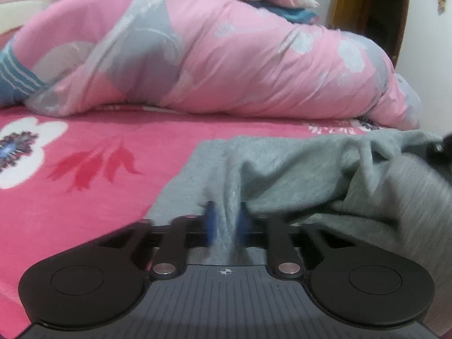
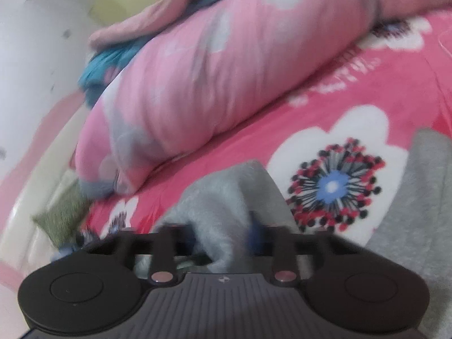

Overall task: Fold clothes
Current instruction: 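Grasp the grey sweatshirt with the left gripper while the right gripper grasps it too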

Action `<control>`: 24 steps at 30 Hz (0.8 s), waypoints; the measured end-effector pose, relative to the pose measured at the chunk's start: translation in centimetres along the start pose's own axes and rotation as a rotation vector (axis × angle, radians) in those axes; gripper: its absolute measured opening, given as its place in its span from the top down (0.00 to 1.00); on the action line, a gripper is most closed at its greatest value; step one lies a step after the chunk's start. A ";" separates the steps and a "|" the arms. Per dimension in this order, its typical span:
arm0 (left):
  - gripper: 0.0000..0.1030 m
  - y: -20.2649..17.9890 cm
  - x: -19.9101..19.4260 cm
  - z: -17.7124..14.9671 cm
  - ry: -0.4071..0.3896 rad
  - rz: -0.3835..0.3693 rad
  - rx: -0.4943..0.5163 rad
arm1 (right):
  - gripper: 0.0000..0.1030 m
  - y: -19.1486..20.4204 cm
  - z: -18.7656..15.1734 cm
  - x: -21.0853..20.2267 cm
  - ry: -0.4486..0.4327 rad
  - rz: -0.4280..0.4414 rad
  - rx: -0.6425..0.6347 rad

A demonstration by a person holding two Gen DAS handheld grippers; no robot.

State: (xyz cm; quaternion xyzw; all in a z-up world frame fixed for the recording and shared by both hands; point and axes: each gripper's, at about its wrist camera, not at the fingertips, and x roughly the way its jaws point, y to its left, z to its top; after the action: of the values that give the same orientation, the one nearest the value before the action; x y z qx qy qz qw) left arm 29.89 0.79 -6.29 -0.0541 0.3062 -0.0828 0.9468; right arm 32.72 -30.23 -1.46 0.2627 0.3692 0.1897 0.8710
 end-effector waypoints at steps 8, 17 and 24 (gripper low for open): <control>0.96 3.2 -8.6 -1.5 -0.035 -0.025 0.022 | 0.91 9.6 -5.6 -5.3 -0.029 0.111 -0.304; 0.92 10.6 -19.3 -8.0 0.058 -0.011 -0.042 | 0.92 18.1 -23.0 -8.2 0.072 0.148 -0.771; 0.58 13.0 -24.9 -9.7 -0.067 -0.068 -0.146 | 0.85 19.4 -33.8 -5.9 0.188 0.000 -1.067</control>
State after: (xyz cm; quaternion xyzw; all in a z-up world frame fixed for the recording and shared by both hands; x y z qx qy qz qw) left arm 5.93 17.72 -1.88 -0.1363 0.2777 -0.0906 0.9466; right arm 1.13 -7.30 -6.57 -0.2341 0.2978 0.3735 0.8468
